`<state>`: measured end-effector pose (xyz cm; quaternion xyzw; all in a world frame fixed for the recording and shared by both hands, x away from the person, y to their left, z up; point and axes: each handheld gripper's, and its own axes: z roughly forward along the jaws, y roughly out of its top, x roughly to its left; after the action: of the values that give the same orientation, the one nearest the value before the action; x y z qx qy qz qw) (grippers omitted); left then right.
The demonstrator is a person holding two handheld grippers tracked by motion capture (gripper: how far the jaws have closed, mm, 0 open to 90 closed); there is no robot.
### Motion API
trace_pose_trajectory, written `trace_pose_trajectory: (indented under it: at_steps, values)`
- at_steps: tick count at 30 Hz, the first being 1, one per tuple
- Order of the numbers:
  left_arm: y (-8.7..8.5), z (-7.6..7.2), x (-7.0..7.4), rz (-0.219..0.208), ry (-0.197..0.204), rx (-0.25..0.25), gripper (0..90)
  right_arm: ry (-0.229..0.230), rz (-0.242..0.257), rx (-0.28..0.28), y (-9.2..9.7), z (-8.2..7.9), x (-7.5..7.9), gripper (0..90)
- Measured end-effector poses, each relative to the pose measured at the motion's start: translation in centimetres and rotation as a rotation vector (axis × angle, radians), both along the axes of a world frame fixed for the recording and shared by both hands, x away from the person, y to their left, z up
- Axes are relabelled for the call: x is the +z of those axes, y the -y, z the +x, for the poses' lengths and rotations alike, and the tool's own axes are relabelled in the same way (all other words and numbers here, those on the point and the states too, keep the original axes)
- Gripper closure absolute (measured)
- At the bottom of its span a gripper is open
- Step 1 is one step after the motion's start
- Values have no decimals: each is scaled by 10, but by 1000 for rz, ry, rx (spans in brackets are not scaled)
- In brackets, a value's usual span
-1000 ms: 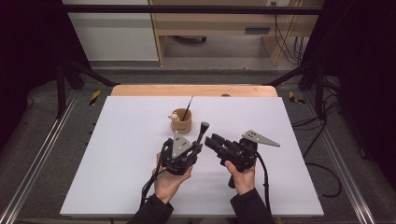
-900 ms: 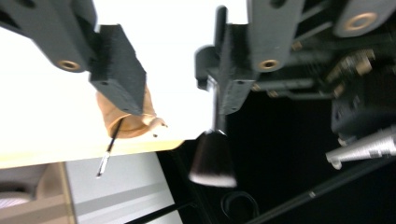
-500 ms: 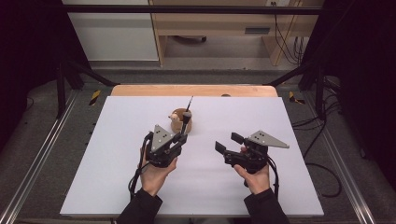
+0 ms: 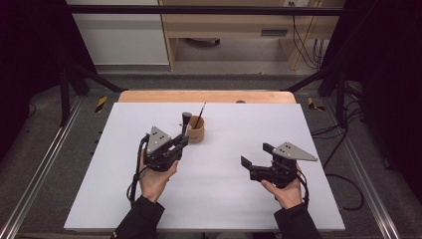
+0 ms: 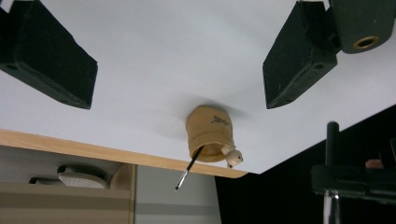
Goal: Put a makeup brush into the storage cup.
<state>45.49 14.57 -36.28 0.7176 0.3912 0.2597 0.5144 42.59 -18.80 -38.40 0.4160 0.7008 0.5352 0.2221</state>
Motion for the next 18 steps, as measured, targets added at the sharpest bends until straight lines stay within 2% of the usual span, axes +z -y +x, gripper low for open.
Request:
trace_pose_trajectory:
  at_steps: [6, 8, 18]
  values:
    - [-6, 3, 3, -15, 6, 7, 787, 7, -15, -21, 14, -4, -4, 94]
    - [-7, 4, 4, -16, 12, 9, 787, 15, -34, -27, 19, -5, -5, 93]
    - [-11, 11, 11, -27, 23, 12, 787, 33, -45, -55, 32, -10, -8, 78]
